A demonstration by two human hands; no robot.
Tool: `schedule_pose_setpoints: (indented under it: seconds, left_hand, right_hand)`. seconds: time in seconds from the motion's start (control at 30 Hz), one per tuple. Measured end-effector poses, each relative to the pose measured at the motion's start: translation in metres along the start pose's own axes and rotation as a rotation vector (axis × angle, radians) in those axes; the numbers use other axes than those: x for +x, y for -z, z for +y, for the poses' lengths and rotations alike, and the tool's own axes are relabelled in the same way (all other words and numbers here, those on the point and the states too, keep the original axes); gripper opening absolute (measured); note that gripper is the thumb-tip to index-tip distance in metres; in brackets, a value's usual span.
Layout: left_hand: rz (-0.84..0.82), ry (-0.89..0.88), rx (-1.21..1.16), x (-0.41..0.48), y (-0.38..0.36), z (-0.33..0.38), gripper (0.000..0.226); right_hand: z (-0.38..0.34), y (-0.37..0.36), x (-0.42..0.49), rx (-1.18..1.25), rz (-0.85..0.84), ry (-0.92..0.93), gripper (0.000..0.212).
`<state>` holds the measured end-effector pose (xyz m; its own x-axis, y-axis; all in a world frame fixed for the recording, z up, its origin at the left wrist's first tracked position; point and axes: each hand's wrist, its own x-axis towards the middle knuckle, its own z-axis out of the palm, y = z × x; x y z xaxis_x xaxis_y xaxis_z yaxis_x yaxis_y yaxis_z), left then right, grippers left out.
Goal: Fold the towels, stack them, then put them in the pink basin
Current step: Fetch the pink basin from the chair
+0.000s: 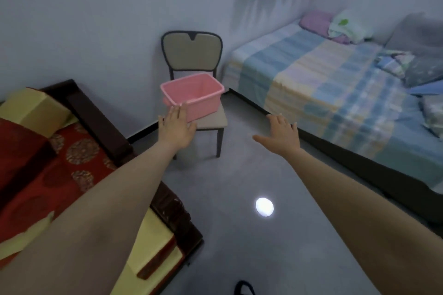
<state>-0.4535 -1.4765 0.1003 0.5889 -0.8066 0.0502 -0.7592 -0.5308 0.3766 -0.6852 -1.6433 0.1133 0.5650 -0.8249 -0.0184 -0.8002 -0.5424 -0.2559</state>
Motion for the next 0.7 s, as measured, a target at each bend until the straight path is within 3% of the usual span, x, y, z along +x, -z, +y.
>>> schedule_pose_setpoints:
  seconds: [0.33,0.7]
  left_hand:
    - [-0.009,0.273,0.015,0.126,-0.021,-0.009,0.065]
    - [-0.045,0.517,-0.05,0.349,-0.07,-0.097,0.062]
  right_hand:
    - [0.011,-0.012,0.194,0.017,-0.079,0.161,0.077]
    - [-0.037,-0.078,0.471,0.001,-0.214,0.274,0.074]
